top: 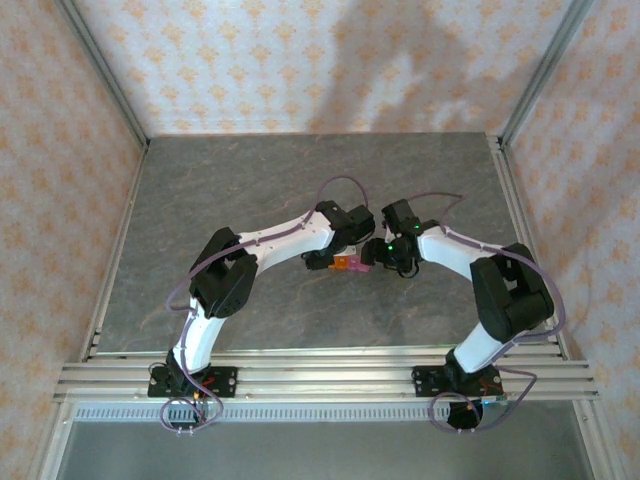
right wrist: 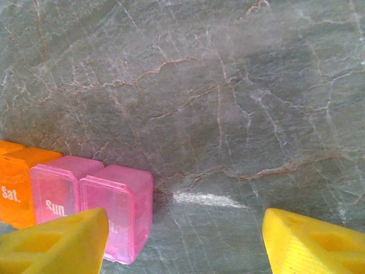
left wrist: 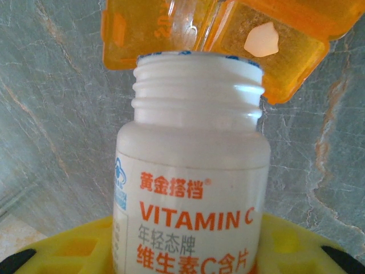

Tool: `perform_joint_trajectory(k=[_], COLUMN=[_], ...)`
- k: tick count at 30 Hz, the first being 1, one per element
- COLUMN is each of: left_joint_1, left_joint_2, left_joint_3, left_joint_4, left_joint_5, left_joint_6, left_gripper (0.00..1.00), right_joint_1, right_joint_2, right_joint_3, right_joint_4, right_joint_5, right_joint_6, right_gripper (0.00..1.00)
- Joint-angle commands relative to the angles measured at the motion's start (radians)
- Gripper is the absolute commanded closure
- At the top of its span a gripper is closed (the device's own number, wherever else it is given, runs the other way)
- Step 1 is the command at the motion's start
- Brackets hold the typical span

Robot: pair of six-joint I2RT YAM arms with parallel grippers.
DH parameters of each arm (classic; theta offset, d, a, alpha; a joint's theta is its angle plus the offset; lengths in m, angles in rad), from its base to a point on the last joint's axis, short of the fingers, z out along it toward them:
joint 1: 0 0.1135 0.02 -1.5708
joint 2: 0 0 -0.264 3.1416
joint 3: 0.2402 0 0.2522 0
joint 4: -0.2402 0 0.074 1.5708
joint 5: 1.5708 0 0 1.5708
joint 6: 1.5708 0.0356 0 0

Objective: Sort the pills into containers

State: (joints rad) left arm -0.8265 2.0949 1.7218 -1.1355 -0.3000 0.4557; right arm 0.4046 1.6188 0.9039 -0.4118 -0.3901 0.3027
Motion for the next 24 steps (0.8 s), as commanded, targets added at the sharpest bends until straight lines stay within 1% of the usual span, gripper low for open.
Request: perform_joint_trajectory(k=[1,24], left_joint_1=[-0.006,-0.045], left_joint_2=[0.01,0.092], left_joint_3=[0.036,0.056], left_joint_4=[-0.039,-0.061], left_joint_5=[-0.024,-0.013], left_joint_6=[0.025,0.038], left_gripper=[1.0,1.0], right_joint_1=[-0.004,-0.004], right_joint_2=[0.015,0.024], right_joint_3=[-0.014,-0.007], right_joint_4=[0.011,0.006], right_joint_5=[0.006,0.011], right_joint_6=[0.012,0.008], right_gripper=[0.28,0.29])
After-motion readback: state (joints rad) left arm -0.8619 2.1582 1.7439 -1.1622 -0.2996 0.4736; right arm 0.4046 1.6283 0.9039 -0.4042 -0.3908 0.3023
